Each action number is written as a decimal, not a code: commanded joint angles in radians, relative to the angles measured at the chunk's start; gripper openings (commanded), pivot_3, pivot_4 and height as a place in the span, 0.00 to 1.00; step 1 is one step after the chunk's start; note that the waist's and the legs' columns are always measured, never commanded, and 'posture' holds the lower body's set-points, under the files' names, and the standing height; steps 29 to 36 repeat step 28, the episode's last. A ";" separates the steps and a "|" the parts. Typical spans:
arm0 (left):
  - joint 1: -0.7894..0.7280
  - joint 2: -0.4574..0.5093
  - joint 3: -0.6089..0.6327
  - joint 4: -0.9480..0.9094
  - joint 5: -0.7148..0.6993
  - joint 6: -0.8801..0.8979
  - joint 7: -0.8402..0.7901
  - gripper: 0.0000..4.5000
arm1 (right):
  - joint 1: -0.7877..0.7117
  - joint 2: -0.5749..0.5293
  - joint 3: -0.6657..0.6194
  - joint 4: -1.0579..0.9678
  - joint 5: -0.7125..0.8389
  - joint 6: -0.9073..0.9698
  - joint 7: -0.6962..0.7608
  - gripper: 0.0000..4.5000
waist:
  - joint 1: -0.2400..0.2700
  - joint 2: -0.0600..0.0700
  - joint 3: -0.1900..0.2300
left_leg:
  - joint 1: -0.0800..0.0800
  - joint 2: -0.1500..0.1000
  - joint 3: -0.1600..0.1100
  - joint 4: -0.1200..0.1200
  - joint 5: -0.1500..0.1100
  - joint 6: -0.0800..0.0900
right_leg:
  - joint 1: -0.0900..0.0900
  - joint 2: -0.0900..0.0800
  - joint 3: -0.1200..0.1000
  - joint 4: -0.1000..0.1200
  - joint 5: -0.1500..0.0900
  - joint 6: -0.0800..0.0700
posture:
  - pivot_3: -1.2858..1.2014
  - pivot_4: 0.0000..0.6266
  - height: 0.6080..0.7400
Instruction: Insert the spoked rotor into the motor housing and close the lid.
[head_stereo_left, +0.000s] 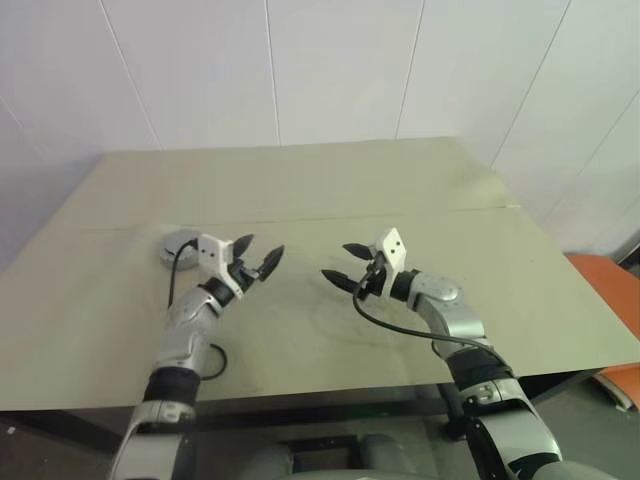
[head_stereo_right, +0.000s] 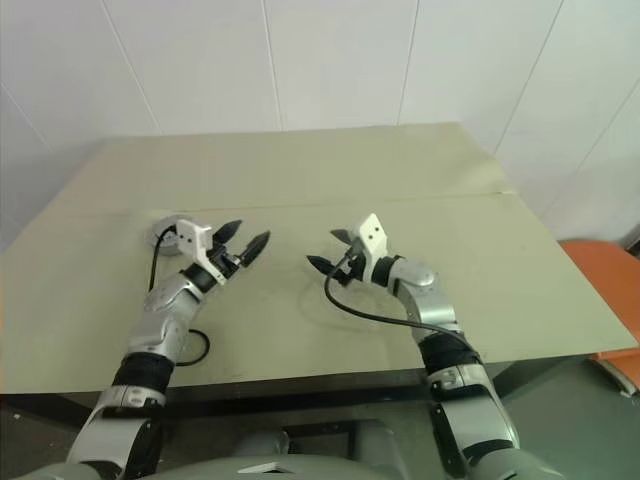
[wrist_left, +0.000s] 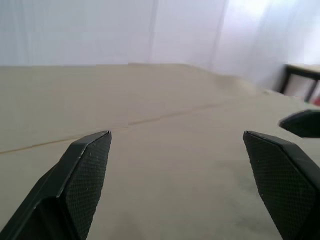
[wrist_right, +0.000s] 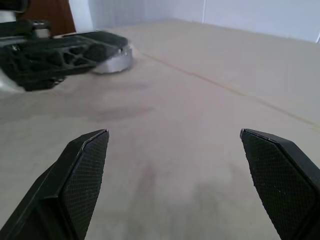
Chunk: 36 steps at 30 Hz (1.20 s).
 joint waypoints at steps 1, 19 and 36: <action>-0.069 0.021 0.002 0.062 0.020 -0.072 -0.102 1.00 | -0.022 -0.002 -0.060 -0.035 0.051 -0.018 -0.018 0.98 | -0.002 0.000 0.000 | 0.000 0.000 0.000 0.000 0.000 0.000 | 0.000 0.000 0.000 0.000 0.000 0.000 | 0.52 0.00 1.00; -0.025 -0.006 0.001 -0.058 0.008 -0.008 -0.209 1.00 | -0.045 -0.002 -0.057 0.031 -0.058 -0.213 -0.161 0.98 | 0.000 0.000 0.000 | 0.000 0.000 0.000 0.000 0.000 0.000 | -0.001 0.000 0.002 0.001 0.000 0.000 | 0.52 0.00 1.00; -0.031 -0.008 0.004 -0.068 0.018 -0.008 -0.208 1.00 | -0.057 -0.012 -0.043 0.028 -0.065 -0.205 -0.148 0.98 | 0.000 0.000 0.000 | 0.000 0.000 0.000 0.000 0.000 0.000 | -0.001 0.000 0.002 0.001 0.000 0.000 | 0.52 0.00 1.00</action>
